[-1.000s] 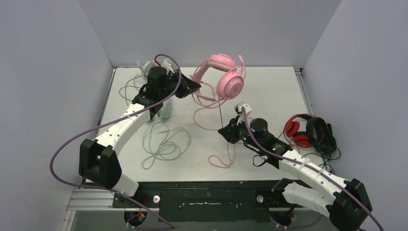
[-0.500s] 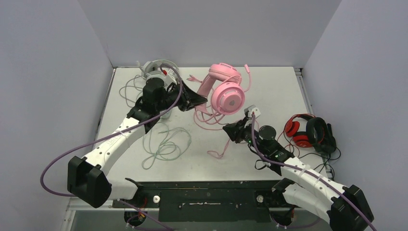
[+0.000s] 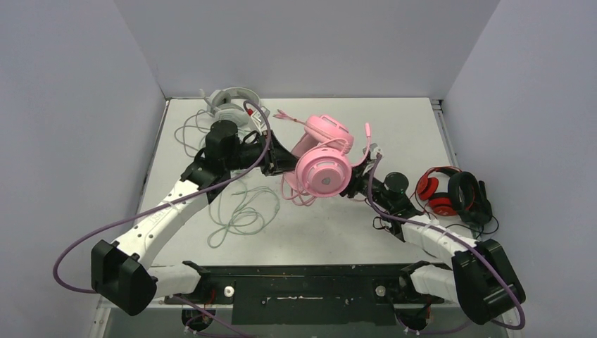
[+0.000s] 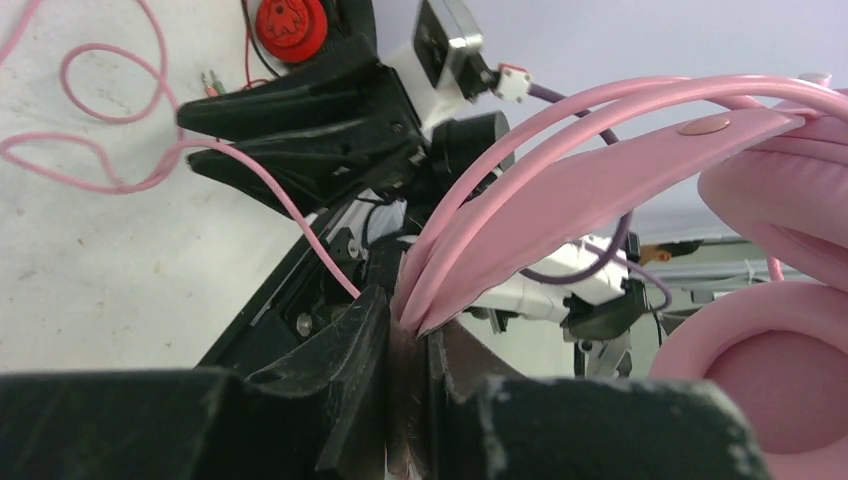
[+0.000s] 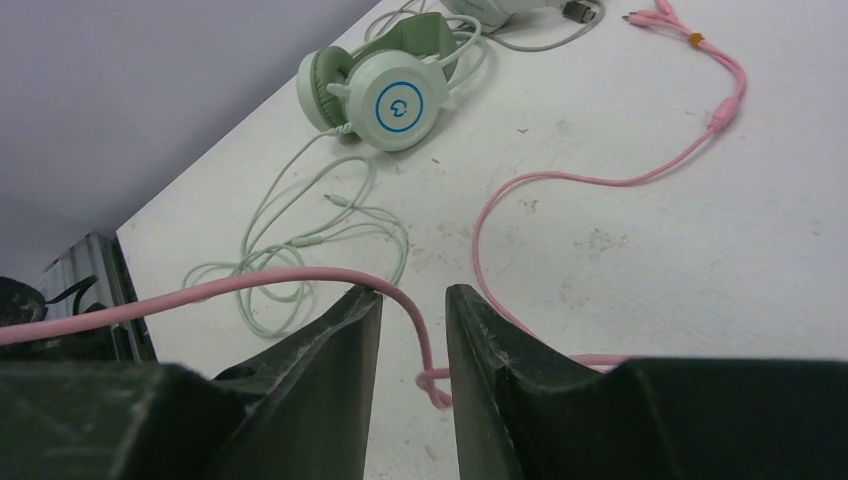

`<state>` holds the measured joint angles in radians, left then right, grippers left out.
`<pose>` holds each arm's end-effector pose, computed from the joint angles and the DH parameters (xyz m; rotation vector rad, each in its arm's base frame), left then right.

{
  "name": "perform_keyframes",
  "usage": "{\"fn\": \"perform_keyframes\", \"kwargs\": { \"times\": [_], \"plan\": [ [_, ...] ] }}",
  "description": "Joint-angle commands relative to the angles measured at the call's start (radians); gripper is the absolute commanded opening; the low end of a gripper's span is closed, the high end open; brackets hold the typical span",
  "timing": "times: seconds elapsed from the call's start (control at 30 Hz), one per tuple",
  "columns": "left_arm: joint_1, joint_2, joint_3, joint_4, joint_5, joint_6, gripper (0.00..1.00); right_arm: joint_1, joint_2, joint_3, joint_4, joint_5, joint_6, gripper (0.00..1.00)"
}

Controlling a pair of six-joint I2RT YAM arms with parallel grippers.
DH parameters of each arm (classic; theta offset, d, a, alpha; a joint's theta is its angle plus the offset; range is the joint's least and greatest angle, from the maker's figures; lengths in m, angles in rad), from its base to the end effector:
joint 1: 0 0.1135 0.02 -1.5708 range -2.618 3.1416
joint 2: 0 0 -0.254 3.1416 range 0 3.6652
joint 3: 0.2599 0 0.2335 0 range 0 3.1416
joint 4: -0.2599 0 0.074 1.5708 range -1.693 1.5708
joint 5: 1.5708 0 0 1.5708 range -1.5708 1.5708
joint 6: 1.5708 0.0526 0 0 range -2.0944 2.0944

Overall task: Wrap the headphones
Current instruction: Wrap the headphones cable around the headphones.

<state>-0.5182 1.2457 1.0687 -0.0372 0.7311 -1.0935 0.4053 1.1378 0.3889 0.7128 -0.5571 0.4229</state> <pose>0.2277 -0.1703 0.3495 0.0245 2.1214 -1.7159 0.2079 0.1194 0.2301 -0.4409 1.6549 1.0730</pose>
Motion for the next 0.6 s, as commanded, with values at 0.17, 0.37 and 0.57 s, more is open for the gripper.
{"fn": "perform_keyframes", "kwargs": {
  "times": [0.17, 0.37, 0.57],
  "plan": [
    [-0.02, -0.064, 0.046, -0.111, 0.13, 0.105, 0.0, -0.013, 0.125, 0.032, 0.323, -0.242, 0.077, 0.56],
    [-0.013, -0.057, 0.05, -0.06, 0.124, 0.05, 0.0, -0.003, 0.141, 0.008, 0.342, -0.315, 0.068, 0.68],
    [0.0, -0.004, 0.106, -0.023, 0.135, 0.023, 0.0, 0.012, 0.141, 0.019, 0.115, -0.147, 0.031, 0.71]
  ]
}}
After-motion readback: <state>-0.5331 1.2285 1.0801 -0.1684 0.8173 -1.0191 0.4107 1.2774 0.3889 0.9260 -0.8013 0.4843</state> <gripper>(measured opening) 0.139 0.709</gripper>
